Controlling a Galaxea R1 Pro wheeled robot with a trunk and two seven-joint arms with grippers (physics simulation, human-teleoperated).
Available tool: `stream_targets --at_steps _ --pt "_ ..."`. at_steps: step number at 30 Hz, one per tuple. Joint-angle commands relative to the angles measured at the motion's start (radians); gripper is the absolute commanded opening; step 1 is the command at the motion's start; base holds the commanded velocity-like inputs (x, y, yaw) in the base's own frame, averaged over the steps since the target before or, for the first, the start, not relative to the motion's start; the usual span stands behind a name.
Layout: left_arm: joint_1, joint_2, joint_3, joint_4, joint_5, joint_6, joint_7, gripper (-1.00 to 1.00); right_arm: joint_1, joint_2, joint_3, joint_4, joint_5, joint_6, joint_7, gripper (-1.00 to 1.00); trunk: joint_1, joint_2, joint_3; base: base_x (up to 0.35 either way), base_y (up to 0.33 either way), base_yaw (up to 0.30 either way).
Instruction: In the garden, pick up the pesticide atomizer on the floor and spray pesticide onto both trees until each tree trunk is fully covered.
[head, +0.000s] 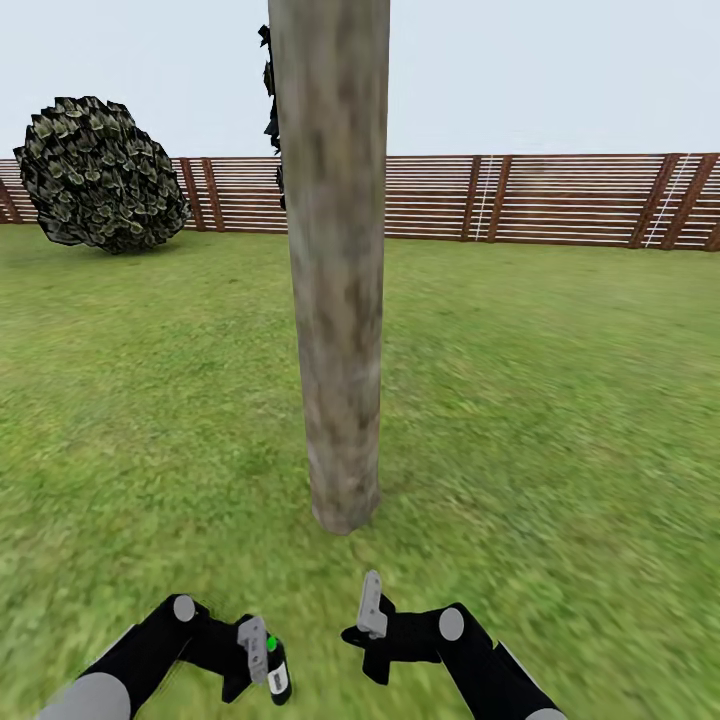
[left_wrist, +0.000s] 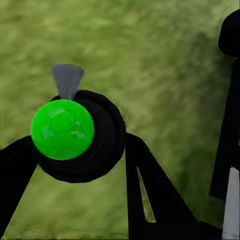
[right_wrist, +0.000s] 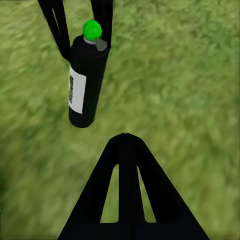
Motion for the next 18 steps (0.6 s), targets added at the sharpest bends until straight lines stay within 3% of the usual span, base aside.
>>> stream_targets --at_steps 1,2,3,7,11,13,15,16,18 --pt "0.000 0.019 -0.003 -0.001 -0.004 -0.010 0.001 -1.00 0.000 0.000 -0.001 0.000 0.010 -0.006 0.001 -1.00 0.000 0.000 -0.001 0.000 0.000 0.000" --pt "0.000 0.031 -0.002 -0.001 -0.004 -0.010 0.001 -1.00 0.000 -0.001 -0.002 0.000 0.010 -0.007 0.001 -1.00 0.000 0.000 -0.001 0.000 0.000 0.000" --pt "0.000 0.044 -0.002 -0.001 -0.003 -0.011 0.001 -1.00 0.000 -0.001 -0.002 0.000 0.010 -0.007 0.001 1.00 0.000 0.000 -0.001 0.000 0.000 0.000" --pt "0.000 0.089 0.006 -0.002 -0.003 -0.010 0.017 -1.00 0.000 -0.007 -0.006 0.006 0.009 -0.008 -0.004 1.00 0.000 0.000 -0.001 0.000 0.000 0.000" --pt "0.002 0.106 0.010 -0.001 0.003 -0.007 0.116 -1.00 0.000 -0.028 -0.009 0.043 0.008 -0.010 -0.026 1.00 0.000 0.000 -0.001 0.000 0.000 0.000" --pt "0.003 0.103 0.026 0.005 0.013 -0.004 0.230 -1.00 0.001 -0.060 -0.022 0.111 0.005 -0.011 -0.114 1.00 0.000 0.000 -0.001 0.000 0.000 0.000" --pt "0.003 0.097 0.040 0.023 0.022 -0.003 0.307 -1.00 0.001 -0.073 -0.038 0.170 0.004 -0.012 -0.205 1.00 0.000 0.000 -0.001 0.000 0.000 0.000" --pt "0.003 0.091 0.048 0.044 0.031 -0.003 0.359 -1.00 0.001 -0.079 -0.052 0.219 0.003 -0.012 -0.276 1.00 0.000 0.000 -0.001 0.000 0.000 0.000" --pt "0.003 0.065 0.068 0.115 0.074 -0.005 0.502 -1.00 0.001 -0.085 -0.085 0.356 0.002 -0.016 -0.484 1.00 0.000 0.000 -0.001 0.000 0.000 0.000"
